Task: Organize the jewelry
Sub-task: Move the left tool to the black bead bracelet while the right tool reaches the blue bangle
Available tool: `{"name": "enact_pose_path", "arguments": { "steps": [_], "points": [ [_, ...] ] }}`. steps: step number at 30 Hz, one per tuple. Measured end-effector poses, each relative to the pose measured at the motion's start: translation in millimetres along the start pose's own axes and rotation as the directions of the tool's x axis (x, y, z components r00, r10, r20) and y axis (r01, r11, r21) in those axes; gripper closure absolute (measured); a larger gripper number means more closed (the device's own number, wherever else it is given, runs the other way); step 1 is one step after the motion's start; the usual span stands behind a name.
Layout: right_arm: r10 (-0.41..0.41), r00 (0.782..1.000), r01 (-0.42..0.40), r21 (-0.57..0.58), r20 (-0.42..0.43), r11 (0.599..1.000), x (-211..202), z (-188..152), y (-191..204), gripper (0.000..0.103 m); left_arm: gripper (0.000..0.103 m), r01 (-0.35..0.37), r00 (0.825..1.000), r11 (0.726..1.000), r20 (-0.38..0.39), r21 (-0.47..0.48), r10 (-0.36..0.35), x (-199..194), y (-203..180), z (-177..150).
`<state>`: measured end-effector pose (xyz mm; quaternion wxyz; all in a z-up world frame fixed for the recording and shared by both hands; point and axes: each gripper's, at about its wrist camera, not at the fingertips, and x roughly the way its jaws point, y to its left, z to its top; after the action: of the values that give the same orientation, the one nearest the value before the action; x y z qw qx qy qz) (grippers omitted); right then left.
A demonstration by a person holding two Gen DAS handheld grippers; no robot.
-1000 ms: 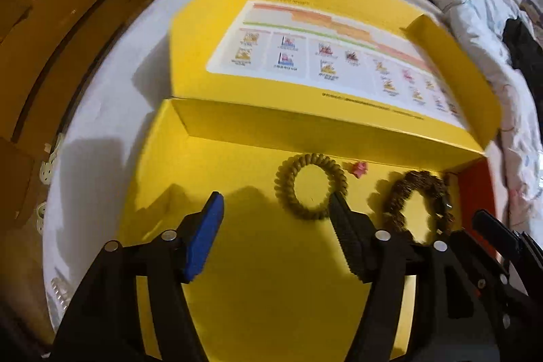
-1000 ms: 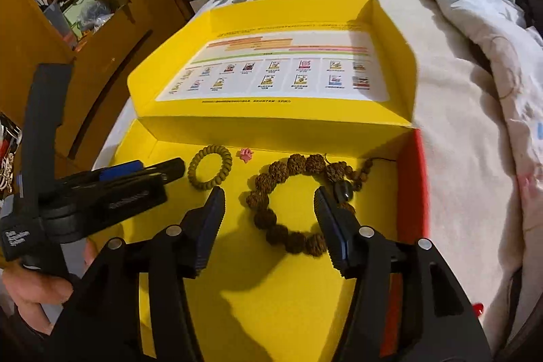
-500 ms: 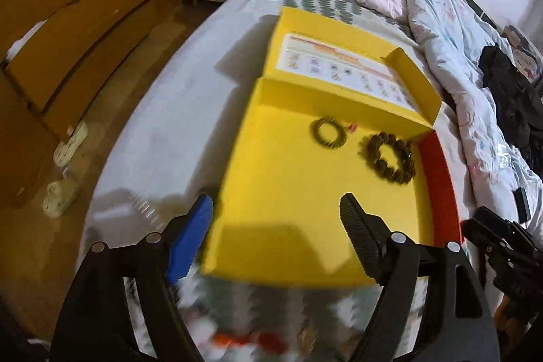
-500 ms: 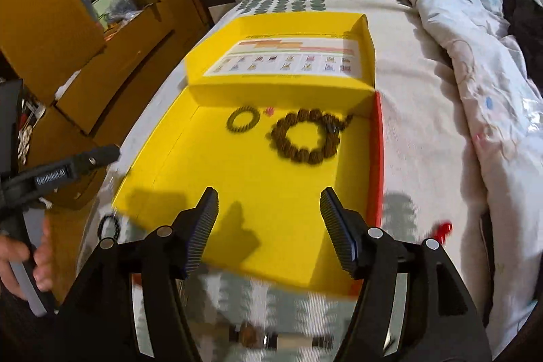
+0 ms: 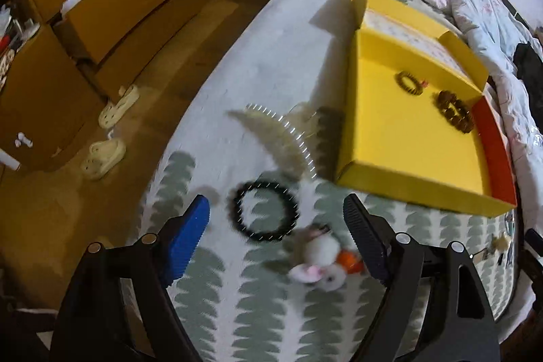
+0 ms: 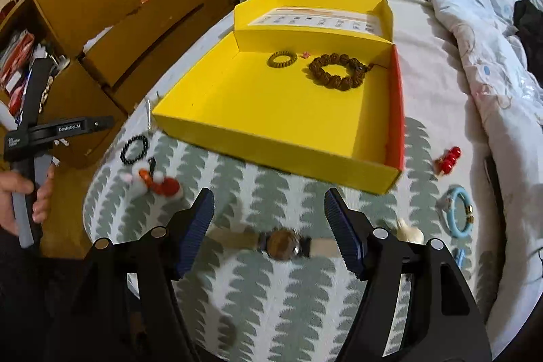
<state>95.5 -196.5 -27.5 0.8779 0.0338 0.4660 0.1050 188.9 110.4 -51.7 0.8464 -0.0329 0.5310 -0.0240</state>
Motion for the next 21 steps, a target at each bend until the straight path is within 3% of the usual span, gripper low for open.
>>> {"name": "enact_pose_path", "arguments": {
  "steps": [12, 21],
  "points": [
    [-0.084, 0.996, 0.085, 0.186, -0.016, 0.979, -19, -29, -97, 0.033, 0.027, -0.007, 0.991, 1.0, -0.137, 0.016, 0.009, 46, 20, -17],
    [-0.119, 0.99, 0.134, 0.269, -0.071, 0.954, -9, -36, -146, 0.033, 0.028, -0.019, 0.983, 1.0, -0.182, 0.004, 0.02, 68, 25, -15]
  ]
}}
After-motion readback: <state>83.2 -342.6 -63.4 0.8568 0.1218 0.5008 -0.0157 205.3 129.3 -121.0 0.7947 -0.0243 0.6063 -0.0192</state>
